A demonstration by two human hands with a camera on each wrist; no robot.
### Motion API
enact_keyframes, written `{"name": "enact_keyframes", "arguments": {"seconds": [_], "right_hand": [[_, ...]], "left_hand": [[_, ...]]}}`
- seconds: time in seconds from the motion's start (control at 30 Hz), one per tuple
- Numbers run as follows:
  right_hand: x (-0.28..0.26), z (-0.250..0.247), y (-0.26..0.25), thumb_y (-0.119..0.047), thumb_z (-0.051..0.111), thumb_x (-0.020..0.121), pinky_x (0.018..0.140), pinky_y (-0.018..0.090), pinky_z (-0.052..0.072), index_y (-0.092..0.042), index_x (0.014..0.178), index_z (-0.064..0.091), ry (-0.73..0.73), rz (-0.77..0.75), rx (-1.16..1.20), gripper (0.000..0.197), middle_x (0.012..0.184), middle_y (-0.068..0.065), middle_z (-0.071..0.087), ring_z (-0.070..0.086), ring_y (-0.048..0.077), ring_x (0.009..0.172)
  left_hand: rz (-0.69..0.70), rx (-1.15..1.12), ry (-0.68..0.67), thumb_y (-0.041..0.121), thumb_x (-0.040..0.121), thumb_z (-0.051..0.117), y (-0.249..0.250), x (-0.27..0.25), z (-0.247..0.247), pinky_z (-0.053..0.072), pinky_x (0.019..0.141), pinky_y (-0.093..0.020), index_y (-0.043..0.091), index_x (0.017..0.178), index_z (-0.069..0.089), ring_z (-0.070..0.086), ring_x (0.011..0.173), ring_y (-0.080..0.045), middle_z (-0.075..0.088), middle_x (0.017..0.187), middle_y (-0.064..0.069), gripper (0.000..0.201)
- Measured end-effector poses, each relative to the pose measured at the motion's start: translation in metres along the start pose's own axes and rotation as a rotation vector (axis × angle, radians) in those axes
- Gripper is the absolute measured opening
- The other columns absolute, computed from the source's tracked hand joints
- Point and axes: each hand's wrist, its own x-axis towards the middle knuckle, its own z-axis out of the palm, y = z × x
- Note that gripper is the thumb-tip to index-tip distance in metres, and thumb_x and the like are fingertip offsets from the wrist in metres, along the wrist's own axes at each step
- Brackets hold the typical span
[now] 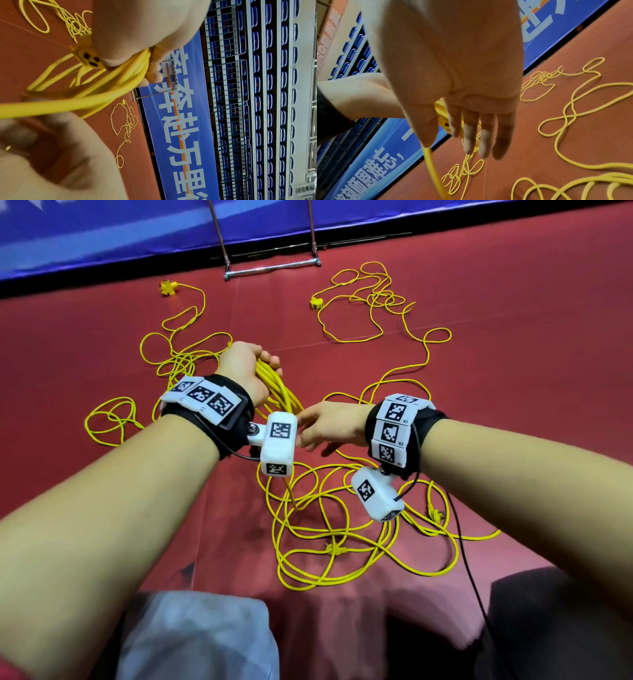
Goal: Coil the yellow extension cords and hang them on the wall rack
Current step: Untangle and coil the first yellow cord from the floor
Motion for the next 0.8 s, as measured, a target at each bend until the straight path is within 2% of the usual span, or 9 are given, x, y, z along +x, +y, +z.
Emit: {"name": "enact_keyframes", "arguments": {"seconds": [0.1, 0.23, 0.3, 0.37, 0.47, 0.57, 0.67, 0.73, 0.8], "right_hand": [[0.007, 0.009, -0.004, -0.016, 0.066, 0.089, 0.08, 0.036, 0.042, -0.024, 0.107, 0.064, -0.034, -0.076, 0.065, 0.02, 0.106, 0.006, 0.062, 0.052, 0.012, 0.095], [0.004, 0.015, -0.008, -0.018, 0.059, 0.088, 0.077, 0.034, 0.037, -0.013, 0.103, 0.063, -0.112, -0.069, 0.144, 0.016, 0.092, 0.004, 0.06, 0.05, 0.015, 0.088], [0.003, 0.012, -0.001, -0.016, 0.056, 0.091, 0.072, 0.032, 0.038, -0.015, 0.091, 0.064, -0.12, -0.063, 0.03, 0.008, 0.079, 0.002, 0.067, 0.054, 0.014, 0.081], [0.004, 0.005, 0.013, -0.013, 0.057, 0.092, 0.068, 0.03, 0.04, -0.018, 0.079, 0.064, -0.064, -0.05, -0.116, 0.016, 0.071, 0.002, 0.068, 0.057, 0.014, 0.072], [0.004, -0.009, 0.04, -0.005, 0.062, 0.089, 0.069, 0.025, 0.046, -0.016, 0.07, 0.061, 0.015, -0.012, -0.29, 0.021, 0.076, 0.008, 0.067, 0.058, 0.015, 0.067], [-0.002, -0.027, 0.074, -0.018, 0.065, 0.092, 0.067, 0.022, 0.044, -0.013, 0.079, 0.067, 0.079, 0.127, -0.479, 0.013, 0.077, 0.003, 0.067, 0.058, 0.013, 0.07], [-0.006, -0.045, 0.101, -0.037, 0.058, 0.096, 0.075, 0.028, 0.047, -0.007, 0.088, 0.072, 0.153, 0.248, -0.489, 0.035, 0.083, 0.007, 0.072, 0.063, 0.017, 0.077], [-0.009, -0.054, 0.105, -0.042, 0.051, 0.099, 0.067, 0.024, 0.047, -0.008, 0.083, 0.07, 0.197, 0.275, -0.416, 0.042, 0.07, 0.005, 0.07, 0.065, 0.017, 0.071], [-0.011, -0.059, 0.102, -0.041, 0.046, 0.101, 0.052, 0.02, 0.043, -0.01, 0.08, 0.067, 0.248, 0.285, -0.351, 0.043, 0.059, 0.004, 0.063, 0.064, 0.013, 0.052]], "left_hand": [[0.02, -0.076, -0.012, 0.007, 0.099, 0.037, 0.003, -0.003, 0.003, 0.048, 0.055, -0.027, 0.011, 0.074, 0.044, 0.057, 0.043, -0.015, 0.042, 0.051, 0.001, 0.026], [0.031, -0.145, -0.057, 0.009, 0.1, 0.036, 0.008, -0.005, 0.012, 0.04, 0.051, -0.025, 0.014, 0.076, 0.04, 0.042, 0.037, -0.014, 0.038, 0.051, 0.002, 0.025], [0.027, -0.185, -0.09, 0.009, 0.099, 0.035, 0.013, -0.007, 0.014, 0.037, 0.049, -0.022, 0.015, 0.075, 0.038, 0.037, 0.036, -0.014, 0.036, 0.052, 0.002, 0.025], [0.032, -0.23, -0.101, 0.008, 0.098, 0.036, 0.019, -0.009, 0.015, 0.033, 0.048, -0.022, 0.015, 0.071, 0.037, 0.034, 0.037, -0.013, 0.035, 0.052, 0.002, 0.028], [0.041, -0.298, -0.105, 0.006, 0.096, 0.036, 0.03, -0.013, 0.016, 0.03, 0.049, -0.023, 0.015, 0.068, 0.036, 0.031, 0.038, -0.013, 0.034, 0.053, 0.003, 0.029], [0.043, -0.364, -0.109, 0.006, 0.094, 0.038, 0.042, -0.015, 0.014, 0.029, 0.047, -0.022, 0.015, 0.067, 0.035, 0.029, 0.037, -0.013, 0.033, 0.053, 0.003, 0.029], [0.052, -0.335, -0.092, 0.009, 0.095, 0.041, 0.051, -0.01, 0.011, 0.029, 0.043, -0.02, 0.016, 0.066, 0.035, 0.026, 0.036, -0.012, 0.032, 0.053, 0.005, 0.03], [0.056, -0.272, -0.067, 0.012, 0.096, 0.046, 0.053, -0.006, 0.009, 0.029, 0.043, -0.02, 0.017, 0.068, 0.038, 0.025, 0.037, -0.01, 0.033, 0.053, 0.007, 0.029], [0.069, -0.167, -0.057, 0.015, 0.097, 0.048, 0.052, -0.004, 0.008, 0.028, 0.042, -0.019, 0.019, 0.072, 0.041, 0.024, 0.038, -0.008, 0.031, 0.052, 0.008, 0.027]]}}
